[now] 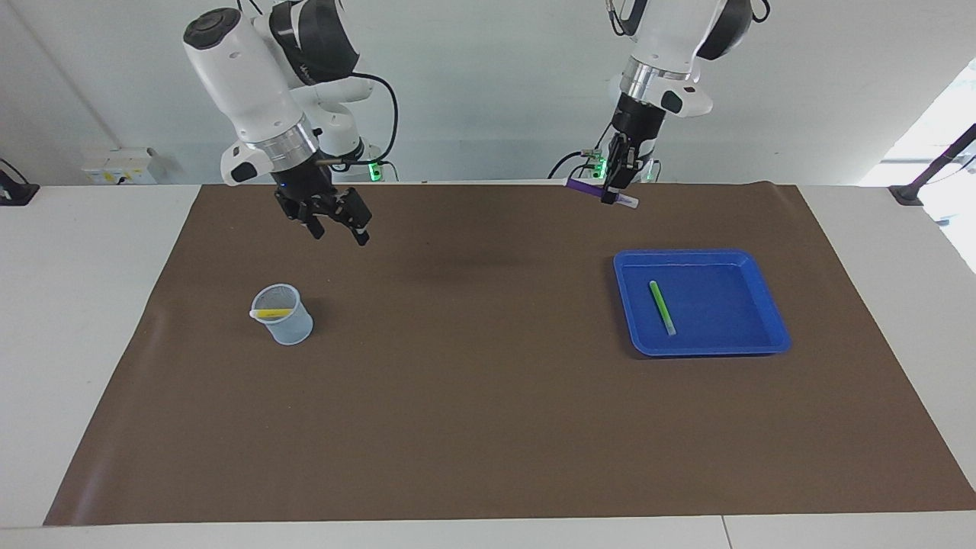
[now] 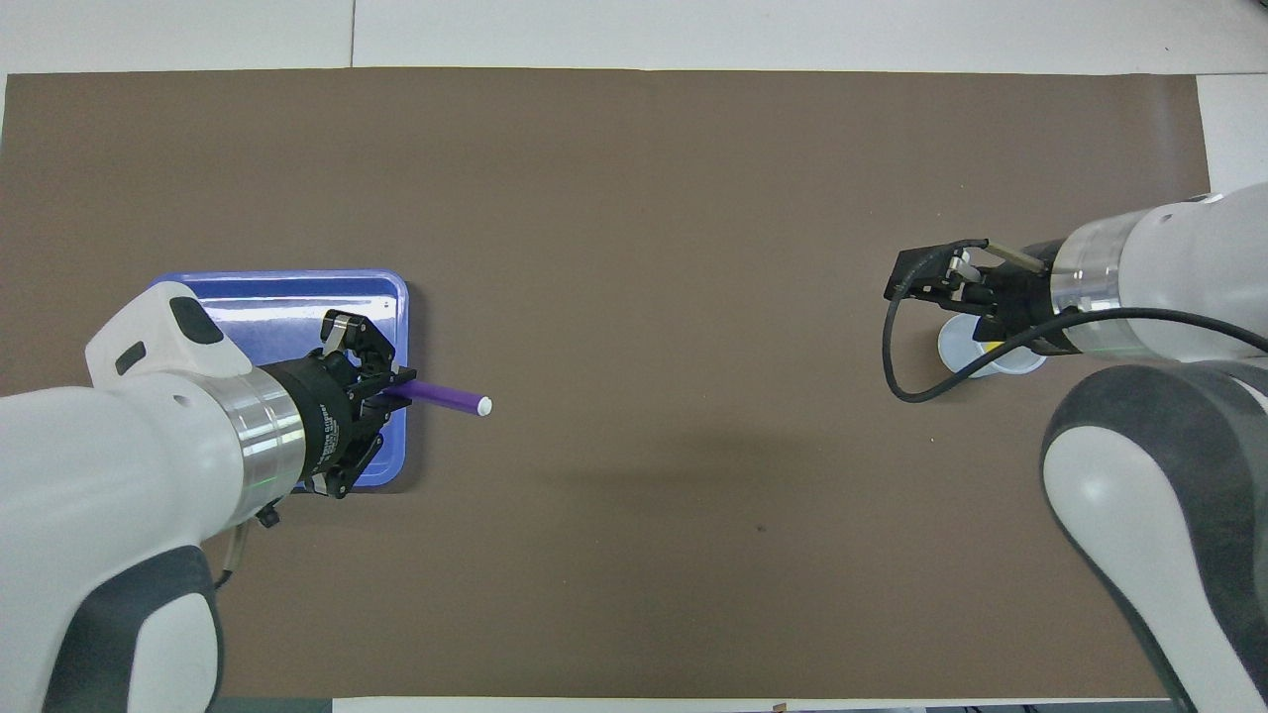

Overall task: Right arm passes pens to left for tray arrangement
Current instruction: 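Lower the purple pen into the tray and open the left gripper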

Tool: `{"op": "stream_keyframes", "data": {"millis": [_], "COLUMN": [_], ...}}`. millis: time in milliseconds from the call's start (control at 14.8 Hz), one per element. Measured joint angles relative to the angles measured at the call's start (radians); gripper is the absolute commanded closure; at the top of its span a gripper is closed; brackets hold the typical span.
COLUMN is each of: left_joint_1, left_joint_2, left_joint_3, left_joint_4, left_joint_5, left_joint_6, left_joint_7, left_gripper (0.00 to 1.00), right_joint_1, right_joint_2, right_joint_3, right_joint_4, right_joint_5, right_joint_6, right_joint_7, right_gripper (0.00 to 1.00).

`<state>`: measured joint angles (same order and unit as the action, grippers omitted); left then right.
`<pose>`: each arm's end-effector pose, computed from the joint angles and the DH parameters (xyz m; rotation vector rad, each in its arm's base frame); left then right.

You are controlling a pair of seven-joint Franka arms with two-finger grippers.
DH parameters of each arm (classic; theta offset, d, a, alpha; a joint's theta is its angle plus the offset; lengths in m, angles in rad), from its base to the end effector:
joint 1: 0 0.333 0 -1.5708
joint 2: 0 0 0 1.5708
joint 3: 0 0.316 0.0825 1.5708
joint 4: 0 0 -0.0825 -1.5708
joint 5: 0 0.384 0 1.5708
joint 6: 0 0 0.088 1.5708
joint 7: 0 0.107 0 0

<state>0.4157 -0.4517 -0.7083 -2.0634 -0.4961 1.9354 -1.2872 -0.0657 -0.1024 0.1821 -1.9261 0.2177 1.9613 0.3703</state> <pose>0.4309 -0.2190 0.5892 2.3918 1.5287 0.0486 0.5391 0.0807 0.5459 -2.8856 0.4700 -0.1273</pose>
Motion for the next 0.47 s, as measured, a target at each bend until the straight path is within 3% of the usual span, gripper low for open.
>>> {"op": "stream_keyframes", "data": {"millis": [474], "left_joint_1": [0.069], "left_joint_2": [0.041], "left_joint_3": [0.032], "left_joint_4": [-0.001], "left_joint_5": [-0.005], "left_joint_6": [-0.201], "left_joint_7": [0.749], "left_gripper": [1.0], "right_joint_1": [-0.167], "right_joint_2": [0.051], "right_joint_3": [0.0], "right_joint_4": [-0.058], "right_joint_5": [-0.02], "right_joint_6": [-0.001], "right_joint_7": [-0.545], "right_gripper": [0.0]}}
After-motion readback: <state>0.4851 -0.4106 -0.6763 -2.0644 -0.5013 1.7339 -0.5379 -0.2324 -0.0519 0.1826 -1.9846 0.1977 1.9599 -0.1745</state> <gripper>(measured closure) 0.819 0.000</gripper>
